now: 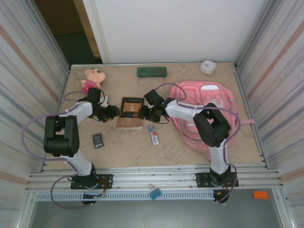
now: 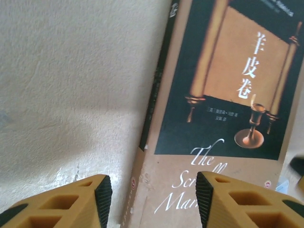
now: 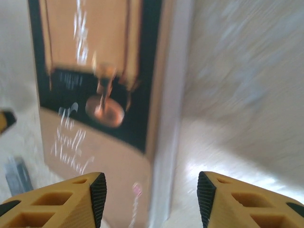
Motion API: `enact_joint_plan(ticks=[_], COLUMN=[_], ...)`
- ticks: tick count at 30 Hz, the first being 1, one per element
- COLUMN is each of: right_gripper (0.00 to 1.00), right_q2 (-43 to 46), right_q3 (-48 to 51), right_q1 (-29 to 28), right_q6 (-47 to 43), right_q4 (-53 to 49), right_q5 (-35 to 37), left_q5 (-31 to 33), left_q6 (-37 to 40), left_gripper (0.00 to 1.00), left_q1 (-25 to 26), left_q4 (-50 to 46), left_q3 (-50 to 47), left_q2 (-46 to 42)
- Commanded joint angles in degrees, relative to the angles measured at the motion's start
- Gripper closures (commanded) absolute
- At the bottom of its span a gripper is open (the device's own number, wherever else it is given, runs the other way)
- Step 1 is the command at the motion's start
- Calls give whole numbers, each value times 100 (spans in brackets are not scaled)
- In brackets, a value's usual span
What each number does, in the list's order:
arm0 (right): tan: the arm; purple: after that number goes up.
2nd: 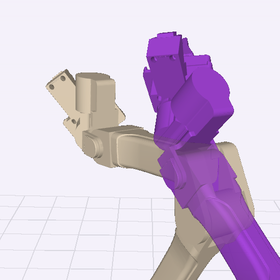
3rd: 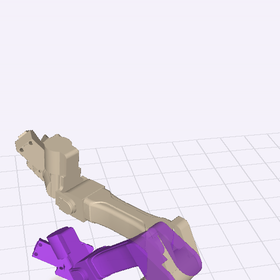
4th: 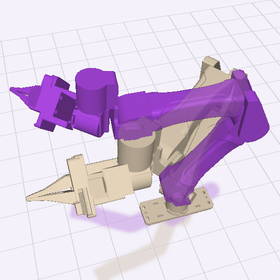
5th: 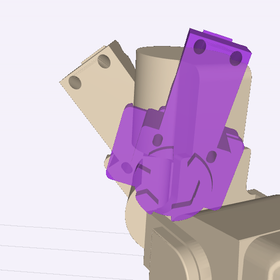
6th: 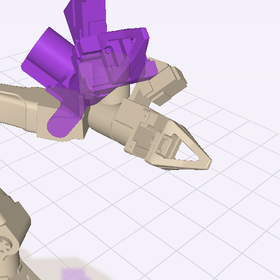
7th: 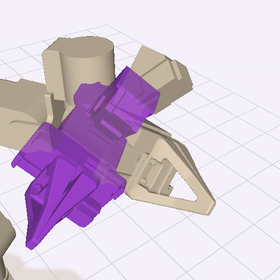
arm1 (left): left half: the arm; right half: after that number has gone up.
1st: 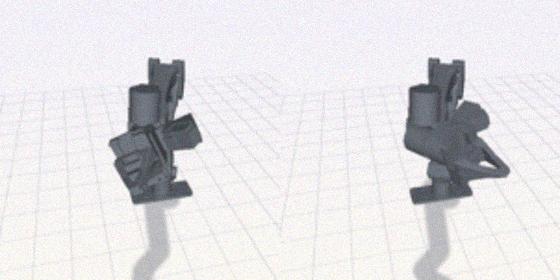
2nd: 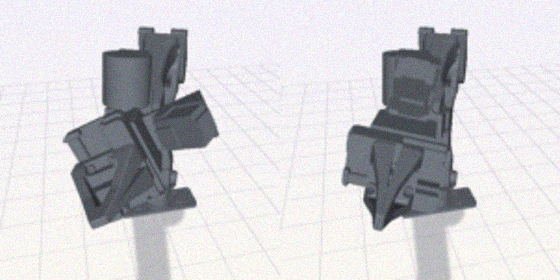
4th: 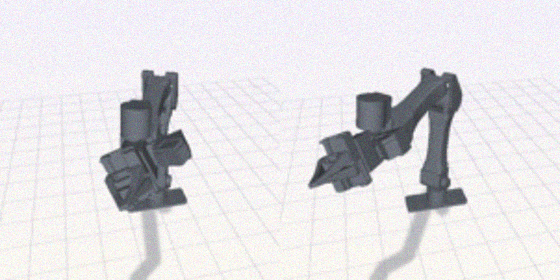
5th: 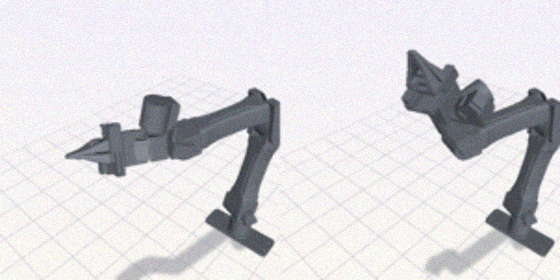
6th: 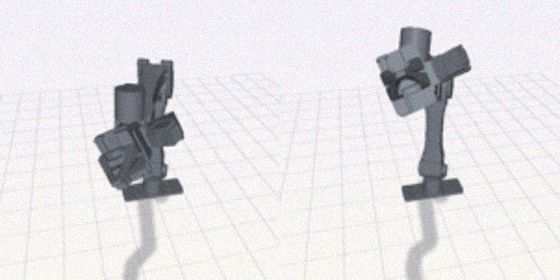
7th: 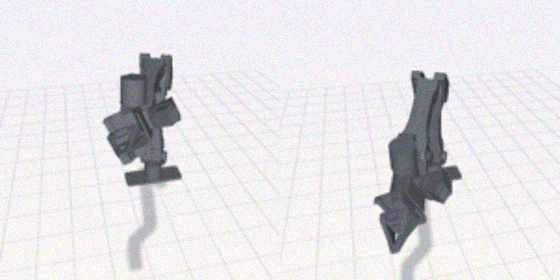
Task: Pack the student bag
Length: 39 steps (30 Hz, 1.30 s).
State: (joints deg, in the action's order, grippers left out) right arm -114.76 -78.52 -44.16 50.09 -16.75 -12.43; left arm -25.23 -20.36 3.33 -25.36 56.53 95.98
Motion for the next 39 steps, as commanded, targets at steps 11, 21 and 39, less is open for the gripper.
enact_joint_plan(ticks=[11,21,39], right_gripper=[70,86,86], right_q2=[-903,-1065,-814], right_q3=[-576,-385,-349], right_q1=[198,345,290], right_q6=[-327,-239,-252], right_q4=[-1009,-772,-559], right_q5=[356,-20,17], left_q5=[-162,-670,-1374], left_q6=[-124,-247,-711], left_gripper=[49,52,53], left_q1=[-3,316,601], left_q4=[44,287,436], left_q3=[108,196,336], left_q2=[457,810,111])
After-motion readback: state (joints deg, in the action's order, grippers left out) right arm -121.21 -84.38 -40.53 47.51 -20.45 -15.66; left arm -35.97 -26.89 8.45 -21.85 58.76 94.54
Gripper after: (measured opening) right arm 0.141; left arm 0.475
